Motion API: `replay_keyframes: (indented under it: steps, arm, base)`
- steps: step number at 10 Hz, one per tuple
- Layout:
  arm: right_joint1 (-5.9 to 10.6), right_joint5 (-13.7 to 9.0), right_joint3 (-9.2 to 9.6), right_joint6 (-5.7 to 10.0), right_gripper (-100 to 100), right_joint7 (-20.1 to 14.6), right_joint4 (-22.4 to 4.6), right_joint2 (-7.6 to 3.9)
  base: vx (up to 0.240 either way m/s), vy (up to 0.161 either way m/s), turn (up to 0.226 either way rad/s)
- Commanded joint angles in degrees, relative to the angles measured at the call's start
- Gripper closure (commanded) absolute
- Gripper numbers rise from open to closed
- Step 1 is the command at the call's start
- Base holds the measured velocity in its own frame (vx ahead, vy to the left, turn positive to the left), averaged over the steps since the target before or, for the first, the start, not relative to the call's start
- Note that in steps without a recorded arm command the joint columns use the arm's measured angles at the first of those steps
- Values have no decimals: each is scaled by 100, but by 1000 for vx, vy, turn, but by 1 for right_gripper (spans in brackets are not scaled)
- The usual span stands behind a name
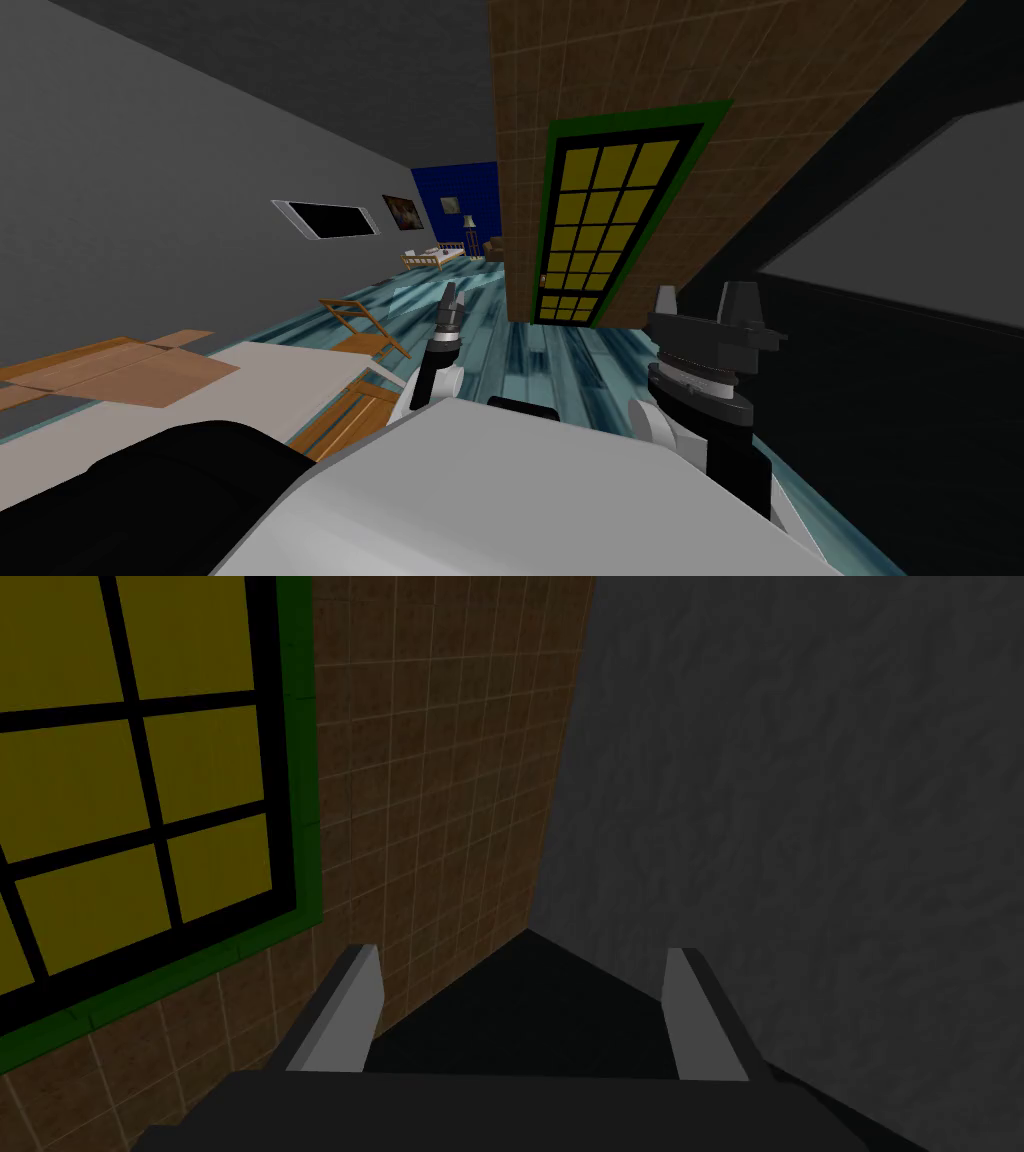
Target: Pull the door open
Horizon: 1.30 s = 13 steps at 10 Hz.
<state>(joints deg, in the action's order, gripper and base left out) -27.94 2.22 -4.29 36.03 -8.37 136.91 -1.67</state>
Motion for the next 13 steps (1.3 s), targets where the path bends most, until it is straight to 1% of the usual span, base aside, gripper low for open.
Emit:
replay_keyframes:
  steps: [1,2,4,5,6,7,9,10,11,12,13]
  arm:
    - [32,52,-27,43,-100,165,-192,-41]
    - [41,67,-34,54,-100,211,-245,-51]
    - [77,126,-65,103,-100,399,-464,-91]
    - [102,167,-86,137,-100,530,-617,-115]
    - [115,188,-97,154,-100,596,-693,-127]
    - [140,230,-118,187,-100,728,-846,-151]
    - [171,280,-144,229,-100,887,-1032,-175]
    - [203,332,-171,271,-100,1052,-1224,-199]
    - [219,358,-184,292,-100,1135,-1320,-211]
    - [253,415,-213,339,-100,1315,-1530,-234]
    - [272,445,-229,363,-100,1411,-1641,-246]
  base:
    - [93,24,3]
    - [145,23,6]
    - [175,3,5]
    - [191,24,6]
    - [150,31,5]
    - [135,24,2]
    - [121,20,5]
    - [130,36,7]
    - [137,30,2]
    - [150,24,8]
    - [155,24,6]
